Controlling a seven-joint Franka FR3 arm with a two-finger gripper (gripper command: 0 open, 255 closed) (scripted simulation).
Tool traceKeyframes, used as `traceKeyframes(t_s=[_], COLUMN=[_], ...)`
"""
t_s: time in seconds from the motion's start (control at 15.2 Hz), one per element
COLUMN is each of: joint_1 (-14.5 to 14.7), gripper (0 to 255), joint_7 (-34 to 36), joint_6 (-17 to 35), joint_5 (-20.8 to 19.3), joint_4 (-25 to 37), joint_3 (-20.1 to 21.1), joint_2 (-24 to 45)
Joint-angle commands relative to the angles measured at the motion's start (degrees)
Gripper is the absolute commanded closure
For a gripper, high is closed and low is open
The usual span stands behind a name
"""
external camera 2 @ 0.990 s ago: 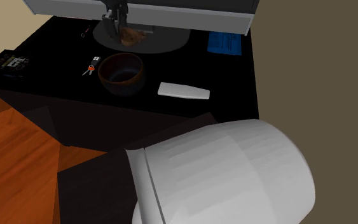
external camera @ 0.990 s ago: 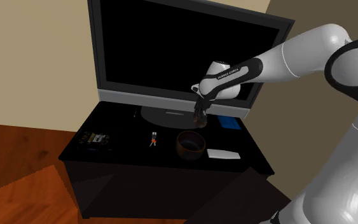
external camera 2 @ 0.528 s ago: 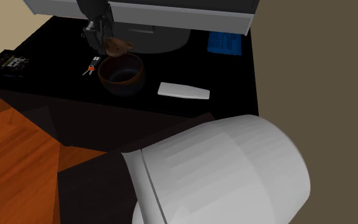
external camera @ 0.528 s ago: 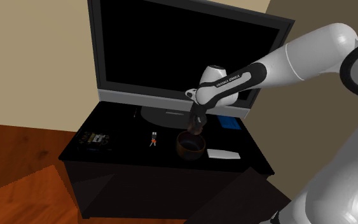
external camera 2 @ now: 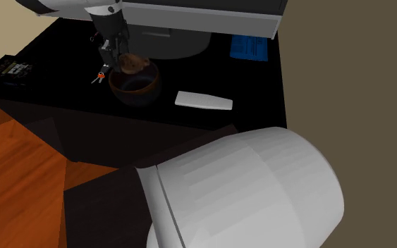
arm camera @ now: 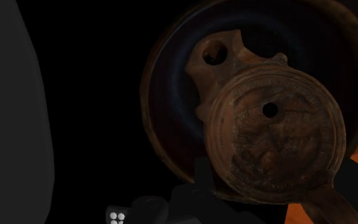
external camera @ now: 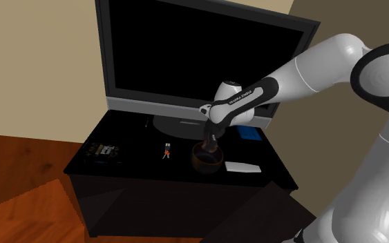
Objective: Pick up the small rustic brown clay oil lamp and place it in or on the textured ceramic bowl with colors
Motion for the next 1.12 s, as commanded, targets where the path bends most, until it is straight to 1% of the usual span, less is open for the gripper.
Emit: traceKeyframes(t_s=[0.0, 0.13, 0.59, 0.66, 0.99, 1.06], joint_1=[-0.11, -0.16, -0.16, -0.17, -0.17, -0.15], gripper=[255, 255, 255, 0, 0, 0], joint_7=[-0.37, -0.66, -0.65, -0.66, -0.66, -0.44], joint_6=[1.45, 3.05, 3.05, 3.05, 3.05, 1.34], joint_5=[0.28, 0.58, 0.58, 0.58, 0.58, 0.27], joint_4=[-0.06, -0.17, -0.17, -0.17, -0.18, -0.27], joint_3=[0.04, 0.16, 0.16, 0.16, 0.16, 0.01], joint_2=[1.38, 2.86, 2.86, 2.86, 2.86, 1.06])
